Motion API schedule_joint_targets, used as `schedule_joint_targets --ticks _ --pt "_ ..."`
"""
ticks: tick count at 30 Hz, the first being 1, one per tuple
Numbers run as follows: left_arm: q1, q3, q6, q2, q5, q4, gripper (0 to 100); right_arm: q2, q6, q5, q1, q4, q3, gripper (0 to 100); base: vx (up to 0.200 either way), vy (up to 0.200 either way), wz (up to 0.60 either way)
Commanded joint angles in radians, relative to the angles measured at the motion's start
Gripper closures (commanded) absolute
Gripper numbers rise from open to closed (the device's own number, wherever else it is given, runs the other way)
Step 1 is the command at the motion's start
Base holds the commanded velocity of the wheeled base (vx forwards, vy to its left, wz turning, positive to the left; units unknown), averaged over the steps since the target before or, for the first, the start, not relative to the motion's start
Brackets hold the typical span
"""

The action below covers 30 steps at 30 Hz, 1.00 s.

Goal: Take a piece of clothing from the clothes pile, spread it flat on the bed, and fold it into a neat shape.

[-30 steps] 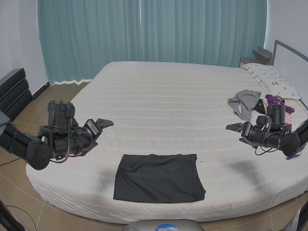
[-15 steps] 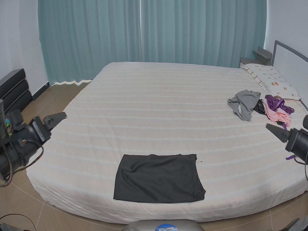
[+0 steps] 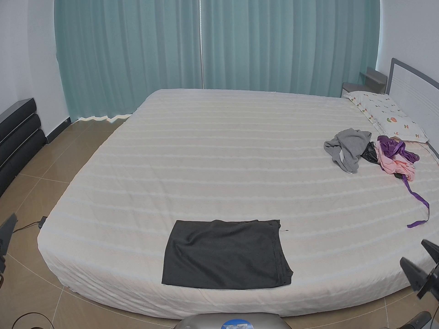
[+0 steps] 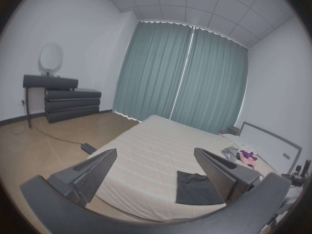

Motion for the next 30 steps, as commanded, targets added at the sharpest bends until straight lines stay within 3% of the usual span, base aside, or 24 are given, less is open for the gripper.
schedule_joint_targets --ticks 1,6,9,11,12,14,16,21,25,26,30 --pt "0.110 0.017 0.171 -0.371 0.021 0.172 0 -0.397 -0.083 -0.004 -0.005 0.311 -0.083 0 0.000 0.000 0.00" --pt "0.170 0.032 0.197 -0.417 0.013 0.198 0 -0.495 -0.169 -0.014 -0.011 0.391 -0.086 0 0.000 0.000 0.00" --pt "0.234 0.043 0.252 -0.486 -0.044 0.208 0 -0.495 -0.208 -0.099 -0.011 0.383 -0.077 0 0.000 0.000 0.00" --pt "0.231 0.063 0.315 -0.503 -0.064 0.210 0 -0.495 -0.251 -0.160 -0.011 0.385 -0.048 0 0.000 0.000 0.00" --pt "0.231 0.063 0.315 -0.503 -0.064 0.210 0 -0.495 -0.251 -0.160 -0.011 0.385 -0.048 0 0.000 0.000 0.00" --pt "0.231 0.085 0.307 -0.503 -0.061 0.208 0 -0.495 -0.288 -0.234 -0.011 0.322 0.033 0 0.000 0.000 0.00" --pt "0.231 0.129 0.306 -0.503 -0.065 0.201 0 -0.495 -0.287 -0.261 -0.011 0.238 0.078 0 0.000 0.000 0.00" --pt "0.231 0.261 0.313 -0.503 -0.081 0.124 0 -0.495 -0.282 -0.264 -0.011 0.136 0.119 0 0.000 0.000 0.00" --pt "0.231 0.450 0.336 -0.503 -0.127 -0.124 0 -0.495 -0.277 -0.255 -0.011 0.109 0.127 0 0.000 0.000 0.00" --pt "0.231 0.460 0.355 -0.503 -0.137 -0.170 0 -0.495 -0.277 -0.241 -0.011 0.116 0.124 0 0.000 0.000 0.00" --pt "0.231 0.460 0.358 -0.503 -0.222 -0.134 0 -0.495 -0.184 -0.146 -0.011 0.195 0.098 0 0.000 0.000 0.00"
